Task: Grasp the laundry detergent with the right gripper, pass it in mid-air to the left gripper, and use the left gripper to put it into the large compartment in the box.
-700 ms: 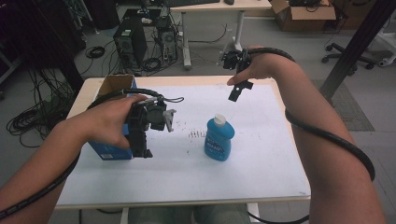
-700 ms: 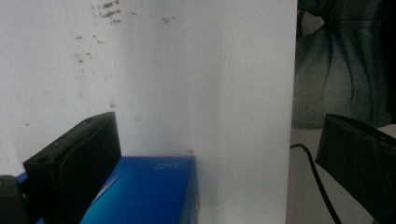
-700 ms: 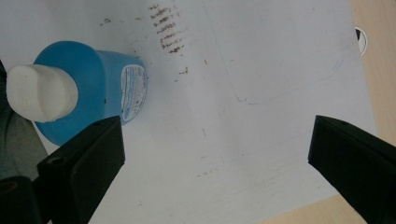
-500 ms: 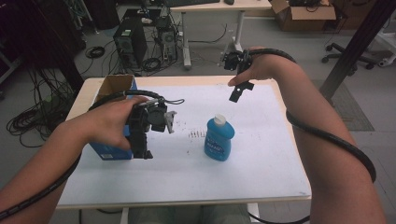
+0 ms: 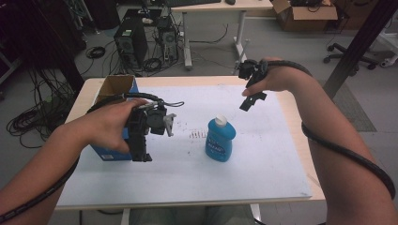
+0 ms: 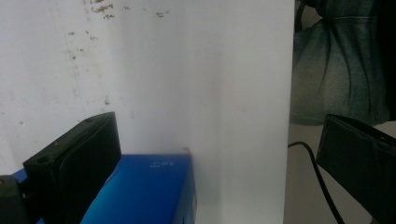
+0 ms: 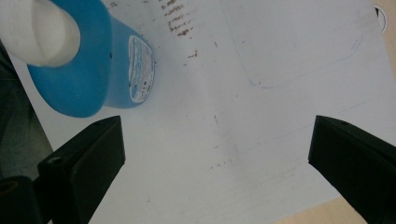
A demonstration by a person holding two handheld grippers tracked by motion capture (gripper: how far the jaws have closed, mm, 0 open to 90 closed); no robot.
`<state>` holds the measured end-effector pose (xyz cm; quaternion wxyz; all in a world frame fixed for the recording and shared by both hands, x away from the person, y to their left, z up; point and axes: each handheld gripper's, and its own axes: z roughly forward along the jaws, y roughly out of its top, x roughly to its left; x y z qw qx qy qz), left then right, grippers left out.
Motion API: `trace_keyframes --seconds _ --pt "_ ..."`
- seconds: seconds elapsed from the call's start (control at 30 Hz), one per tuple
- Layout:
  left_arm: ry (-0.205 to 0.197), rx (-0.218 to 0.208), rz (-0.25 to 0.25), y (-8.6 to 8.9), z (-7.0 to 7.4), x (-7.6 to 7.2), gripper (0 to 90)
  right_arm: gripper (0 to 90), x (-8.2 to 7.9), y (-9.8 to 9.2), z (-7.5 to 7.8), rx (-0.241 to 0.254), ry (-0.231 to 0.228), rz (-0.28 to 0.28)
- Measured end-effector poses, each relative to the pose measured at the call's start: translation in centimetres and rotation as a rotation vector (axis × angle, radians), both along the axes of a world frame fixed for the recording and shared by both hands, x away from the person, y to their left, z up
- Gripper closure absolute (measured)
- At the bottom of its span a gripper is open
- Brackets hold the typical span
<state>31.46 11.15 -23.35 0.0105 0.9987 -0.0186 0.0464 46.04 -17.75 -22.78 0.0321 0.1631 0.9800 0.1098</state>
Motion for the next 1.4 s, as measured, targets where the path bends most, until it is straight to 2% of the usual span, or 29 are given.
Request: trace_keyframes --seconds 0.23,0.4,0.5,0.6,0.67,0.83,1.0,1.1,1.13,1.4 --pt "0.004 0.015 -0.003 -0.4 -0.3 0.1 0.2 3.7 -1.2 -1.7 -1.0 0.038 -0.01 -0.004" --pt "0.005 0.01 -0.007 -0.6 -0.3 0.2 0.2 3.8 -1.7 -2.4 -1.8 0.06 -0.009 -0.004" --pt "0.006 0.01 -0.009 -0.6 -0.4 0.3 0.2 3.7 -2.3 -2.9 -2.5 0.091 -0.01 -0.005" --pt "0.007 0.006 -0.008 -0.5 -0.5 0.4 0.2 3.7 -2.8 -3.2 -3.1 0.126 -0.009 0.003" --pt "0.01 0.006 -0.006 -0.4 -0.7 0.5 0.2 3.5 -2.9 -3.2 -3.3 0.127 -0.012 0.008" --pt "0.021 0.008 -0.004 -0.2 -1.2 0.6 0.2 3.7 -3.8 -3.5 -5.1 0.149 0.0 0.017" --pt "0.024 0.009 -0.002 0.0 -1.4 0.6 0.2 3.6 -4.4 -3.8 -5.8 0.169 0.004 0.02" --pt "0.026 0.012 0.001 0.0 -1.6 0.6 0.2 3.5 -5.0 -4.0 -6.4 0.198 -0.001 0.028" --pt "0.026 0.012 0.001 0.0 -1.7 0.8 0.2 3.6 -5.3 -4.0 -6.8 0.223 -0.006 0.033" --pt "0.026 0.007 -0.004 -0.4 -1.7 0.7 0.2 3.6 -6.7 -4.2 -8.1 0.286 -0.017 0.044"
